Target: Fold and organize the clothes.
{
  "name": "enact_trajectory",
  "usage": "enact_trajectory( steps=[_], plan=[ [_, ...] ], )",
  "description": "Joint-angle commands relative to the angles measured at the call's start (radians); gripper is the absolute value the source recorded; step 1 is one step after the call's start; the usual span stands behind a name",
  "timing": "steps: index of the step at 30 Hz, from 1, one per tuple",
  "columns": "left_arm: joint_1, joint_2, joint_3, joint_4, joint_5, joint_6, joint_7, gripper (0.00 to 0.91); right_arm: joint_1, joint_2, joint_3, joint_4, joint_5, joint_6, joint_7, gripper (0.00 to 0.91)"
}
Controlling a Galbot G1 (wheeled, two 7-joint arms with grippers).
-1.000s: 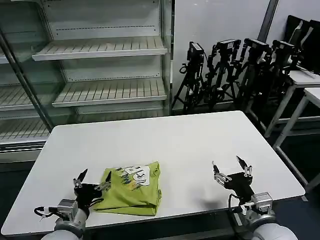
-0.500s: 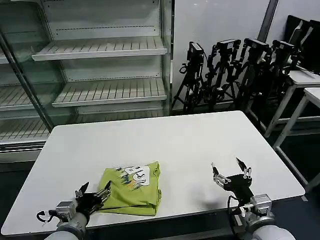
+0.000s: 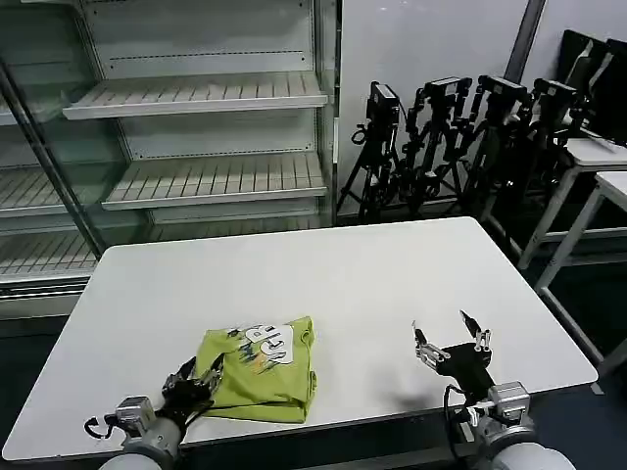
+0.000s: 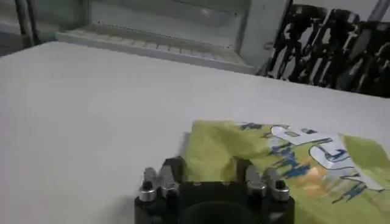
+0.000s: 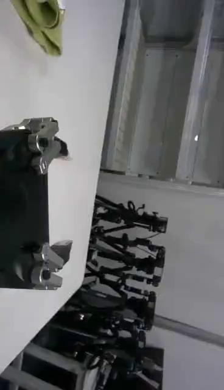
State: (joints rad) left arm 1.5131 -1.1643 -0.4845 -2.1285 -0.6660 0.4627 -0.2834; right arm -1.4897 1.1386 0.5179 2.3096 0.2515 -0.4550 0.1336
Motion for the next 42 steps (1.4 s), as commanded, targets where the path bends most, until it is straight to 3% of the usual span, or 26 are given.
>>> enact_trajectory(
  steps=[1, 13, 20, 25, 30, 35, 39, 42],
  plan=[
    [-0.006, -0.027, 0.029, 0.03, -0.003, -0.002, 0.008, 0.01, -0.001, 0.002, -0.002, 0.001, -0.001, 0.0, 0.0, 0.907],
    [-0.024, -0.033, 0.069, 0.041, 0.081, -0.043, 0.106, 0.01, -0.001, 0.01, -0.022, -0.003, -0.011, 0.001, 0.0, 0.907],
    [-0.087, 0.025, 0.056, -0.01, 0.325, -0.033, 0.266, 0.01, 0.003, 0.015, -0.039, -0.007, -0.019, 0.001, 0.0, 0.907],
    [-0.117, 0.179, -0.113, -0.022, 0.393, 0.019, 0.273, 0.01, 0.019, 0.017, -0.059, -0.013, -0.02, 0.001, -0.001, 0.907],
    [-0.041, 0.364, -0.433, 0.011, 0.422, 0.05, 0.328, 0.01, 0.041, 0.016, -0.083, -0.022, -0.019, 0.002, -0.002, 0.907],
    [0.066, 0.534, -0.744, 0.089, 0.579, 0.031, 0.486, 0.01, 0.055, 0.018, -0.099, -0.028, -0.019, 0.004, -0.003, 0.907],
    [0.128, 0.594, -0.891, 0.14, 0.785, -0.042, 0.563, 0.01, 0.05, 0.019, -0.096, -0.025, -0.018, 0.007, -0.004, 0.907],
    [0.138, 0.547, -0.847, 0.064, 1.047, -0.075, 0.573, 0.02, 0.039, 0.02, -0.089, -0.022, -0.017, 0.011, -0.004, 0.907]
  ],
)
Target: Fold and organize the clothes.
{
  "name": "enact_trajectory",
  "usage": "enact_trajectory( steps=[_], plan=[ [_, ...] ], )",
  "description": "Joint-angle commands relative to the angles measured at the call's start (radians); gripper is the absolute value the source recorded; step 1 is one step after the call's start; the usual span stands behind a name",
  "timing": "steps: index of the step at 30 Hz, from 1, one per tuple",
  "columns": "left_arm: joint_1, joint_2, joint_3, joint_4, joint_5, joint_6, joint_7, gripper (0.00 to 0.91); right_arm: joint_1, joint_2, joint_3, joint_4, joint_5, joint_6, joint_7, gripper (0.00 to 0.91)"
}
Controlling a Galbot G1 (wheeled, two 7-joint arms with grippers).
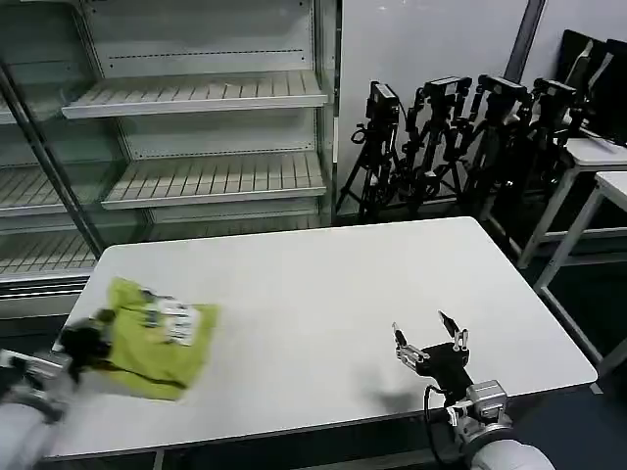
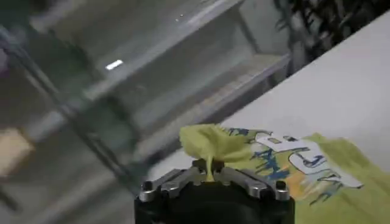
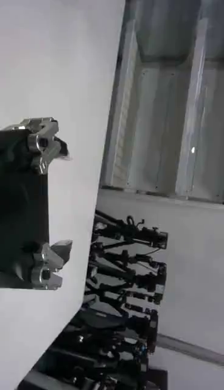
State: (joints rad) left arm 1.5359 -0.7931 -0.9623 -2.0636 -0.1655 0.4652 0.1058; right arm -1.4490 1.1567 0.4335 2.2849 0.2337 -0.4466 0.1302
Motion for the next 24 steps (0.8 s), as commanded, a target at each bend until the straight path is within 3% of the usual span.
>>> enact_trajectory(
  steps=[1, 3, 5, 6, 10, 12, 15, 24],
  plan=[
    [0.11, 0.14, -0.317, -0.079, 0.61, -0.076, 0.178, 0.01, -0.006, 0.002, -0.003, 0.004, 0.001, 0.004, -0.001, 0.907],
    [0.109, 0.053, -0.155, -0.206, 0.695, -0.06, 0.157, 0.01, -0.015, 0.004, 0.005, 0.006, 0.0, 0.005, -0.001, 0.907],
    [0.09, -0.045, 0.125, -0.316, 0.776, -0.044, 0.063, 0.01, -0.019, 0.005, 0.009, 0.008, -0.002, 0.006, -0.001, 0.907],
    [0.078, -0.107, 0.346, -0.345, 0.837, -0.054, 0.05, 0.01, -0.026, 0.006, 0.015, 0.013, -0.003, 0.005, 0.0, 0.907],
    [0.095, -0.249, 0.813, -0.252, 0.803, -0.051, -0.068, 0.01, -0.045, 0.01, 0.04, 0.023, -0.008, 0.006, -0.002, 0.907],
    [0.07, -0.316, 0.901, -0.144, 0.854, -0.108, -0.139, 0.02, -0.055, 0.014, 0.058, 0.024, -0.007, 0.012, -0.001, 0.907],
    [-0.005, -0.39, 0.977, -0.086, 0.799, -0.102, -0.185, 0.02, -0.062, 0.017, 0.07, 0.027, -0.008, 0.011, -0.001, 0.907],
    [-0.192, -0.483, 1.111, -0.048, 0.639, -0.012, -0.234, 0.02, -0.048, 0.007, 0.09, 0.025, -0.004, 0.007, -0.001, 0.907]
  ],
)
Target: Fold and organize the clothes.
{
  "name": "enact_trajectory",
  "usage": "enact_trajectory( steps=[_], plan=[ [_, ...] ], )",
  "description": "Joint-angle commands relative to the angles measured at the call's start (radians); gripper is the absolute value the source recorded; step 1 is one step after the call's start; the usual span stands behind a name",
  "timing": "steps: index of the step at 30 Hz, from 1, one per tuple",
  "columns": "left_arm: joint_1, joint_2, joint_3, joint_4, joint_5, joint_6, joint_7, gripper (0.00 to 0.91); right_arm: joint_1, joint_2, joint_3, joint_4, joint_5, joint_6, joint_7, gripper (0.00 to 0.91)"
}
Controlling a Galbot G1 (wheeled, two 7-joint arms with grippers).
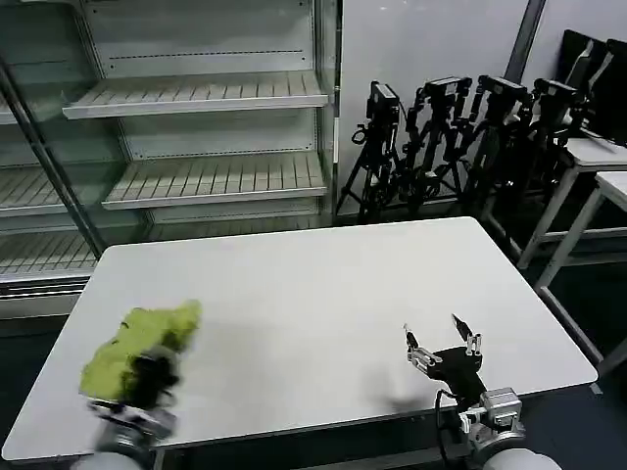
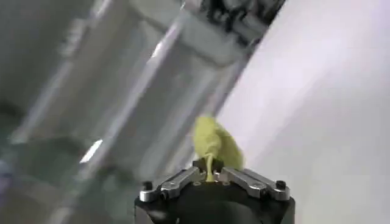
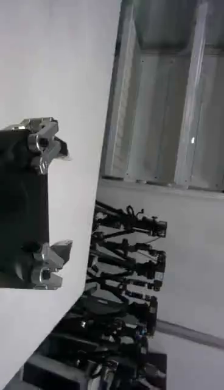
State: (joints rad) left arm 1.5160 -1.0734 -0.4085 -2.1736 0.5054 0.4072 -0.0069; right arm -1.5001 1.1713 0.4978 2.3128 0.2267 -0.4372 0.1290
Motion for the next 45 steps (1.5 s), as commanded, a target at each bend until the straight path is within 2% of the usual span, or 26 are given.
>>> enact_trajectory(
  steps=[1, 4, 7, 16, 19, 24, 25, 29, 37, 40, 43, 45],
  plan=[
    [-0.188, -0.215, 0.564, 0.069, -0.046, 0.059, -0.132, 0.02, 0.004, -0.008, 0.026, -0.003, 0.003, -0.003, 0.0, 0.907],
    [-0.272, -0.263, 0.589, 0.125, -0.095, 0.085, -0.194, 0.02, 0.006, -0.013, 0.039, 0.002, 0.007, -0.004, -0.001, 0.907],
    [-0.338, -0.287, 0.583, 0.155, -0.285, 0.164, -0.292, 0.02, -0.001, -0.018, 0.061, 0.006, 0.016, -0.004, -0.001, 0.907],
    [-0.516, -0.345, 0.478, 0.247, -0.799, 0.172, -0.655, 0.02, 0.023, -0.07, 0.135, -0.008, 0.059, -0.007, -0.006, 0.907],
    [-0.569, -0.369, 0.474, 0.277, -0.888, 0.17, -0.751, 0.02, 0.037, -0.084, 0.156, -0.021, 0.07, -0.009, -0.009, 0.907],
    [-0.599, -0.409, 0.491, 0.326, -0.918, 0.17, -0.746, 0.02, 0.09, -0.132, 0.213, -0.047, 0.118, -0.016, -0.014, 0.907],
    [-0.606, -0.411, 0.494, 0.323, -0.933, 0.169, -0.72, 0.907, 0.102, -0.141, 0.22, -0.052, 0.126, -0.018, -0.014, 0.907],
    [-0.629, -0.411, 0.512, 0.31, -0.958, 0.145, -0.628, 0.907, 0.147, -0.161, 0.221, -0.07, 0.132, -0.021, -0.021, 0.907],
    [-0.632, -0.478, 0.554, 0.295, -0.951, 0.093, -0.538, 0.907, 0.234, -0.164, 0.183, -0.131, 0.131, -0.021, -0.03, 0.907],
    [-0.637, -0.461, 0.531, 0.268, -0.921, 0.075, -0.495, 0.907, 0.257, -0.164, 0.167, -0.149, 0.124, -0.021, -0.029, 0.907],
    [-0.659, -0.408, 0.439, 0.226, -0.863, 0.062, -0.431, 0.907, 0.281, -0.158, 0.141, -0.168, 0.113, -0.023, -0.015, 0.907],
    [-0.649, -0.322, 0.322, 0.187, -0.802, 0.05, -0.312, 0.907, 0.297, -0.146, 0.112, -0.173, 0.096, -0.018, 0.012, 0.907]
  ],
)
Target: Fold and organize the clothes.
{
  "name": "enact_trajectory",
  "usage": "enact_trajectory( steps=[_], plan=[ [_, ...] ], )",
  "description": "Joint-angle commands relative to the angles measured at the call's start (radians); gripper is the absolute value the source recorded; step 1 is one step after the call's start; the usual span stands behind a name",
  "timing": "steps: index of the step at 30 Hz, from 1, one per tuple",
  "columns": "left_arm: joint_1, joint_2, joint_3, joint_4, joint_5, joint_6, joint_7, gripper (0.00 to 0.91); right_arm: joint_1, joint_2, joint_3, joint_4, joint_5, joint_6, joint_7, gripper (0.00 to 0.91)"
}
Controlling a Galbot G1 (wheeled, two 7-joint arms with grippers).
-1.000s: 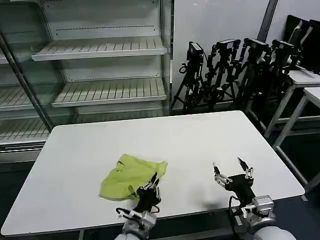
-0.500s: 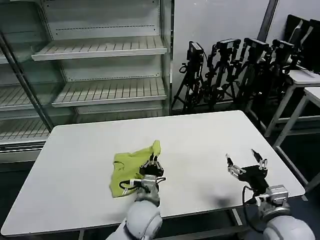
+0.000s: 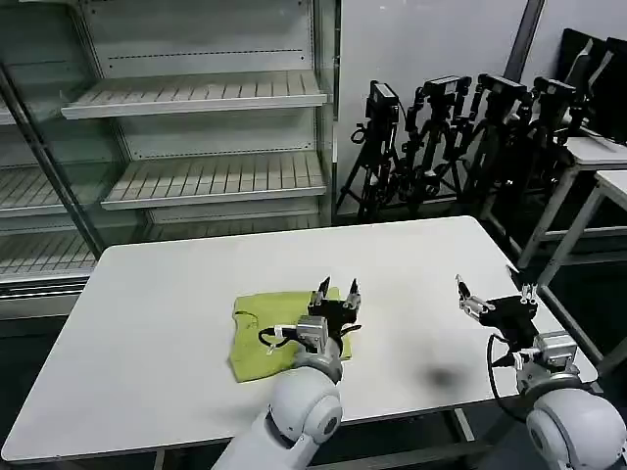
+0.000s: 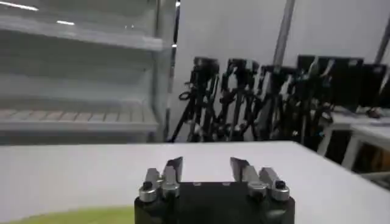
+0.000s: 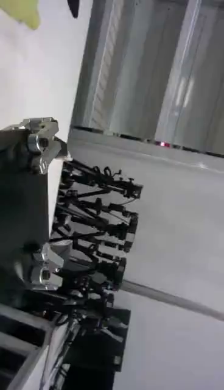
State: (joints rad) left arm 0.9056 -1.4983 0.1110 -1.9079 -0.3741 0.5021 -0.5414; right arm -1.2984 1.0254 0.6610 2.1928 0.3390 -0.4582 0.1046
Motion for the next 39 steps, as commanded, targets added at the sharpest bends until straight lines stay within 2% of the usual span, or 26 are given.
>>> enact_trajectory(
  steps=[1, 3, 6, 10, 16, 20, 27, 39],
  plan=[
    [-0.023, 0.126, -0.223, -0.086, 0.144, -0.075, 0.249, 0.907, 0.102, 0.008, -0.068, -0.055, -0.026, 0.01, 0.047, 0.907],
    [0.046, 0.215, -0.347, -0.098, 0.274, -0.17, 0.434, 0.907, 0.128, 0.037, -0.117, -0.068, -0.061, 0.015, 0.056, 0.907],
    [0.16, 0.274, -0.54, -0.108, 0.352, -0.293, 0.572, 0.907, 0.159, 0.086, -0.188, -0.103, -0.119, 0.034, 0.067, 0.907],
    [0.32, 0.29, -0.714, -0.13, 0.321, -0.393, 0.637, 0.907, 0.181, 0.134, -0.283, -0.136, -0.189, 0.059, 0.065, 0.907],
    [0.461, 0.29, -0.916, -0.1, 0.294, -0.511, 0.724, 0.907, 0.214, 0.186, -0.387, -0.19, -0.265, 0.103, 0.077, 0.907],
    [0.491, 0.28, -0.966, -0.092, 0.268, -0.523, 0.735, 0.907, 0.234, 0.213, -0.428, -0.243, -0.289, 0.148, 0.098, 0.907],
    [0.509, 0.257, -0.988, -0.074, 0.269, -0.54, 0.733, 0.907, 0.276, 0.245, -0.457, -0.311, -0.329, 0.17, 0.116, 0.907],
    [0.497, 0.229, -0.958, -0.108, 0.306, -0.529, 0.724, 0.907, 0.272, 0.203, -0.427, -0.313, -0.324, 0.178, 0.124, 0.907]
  ],
)
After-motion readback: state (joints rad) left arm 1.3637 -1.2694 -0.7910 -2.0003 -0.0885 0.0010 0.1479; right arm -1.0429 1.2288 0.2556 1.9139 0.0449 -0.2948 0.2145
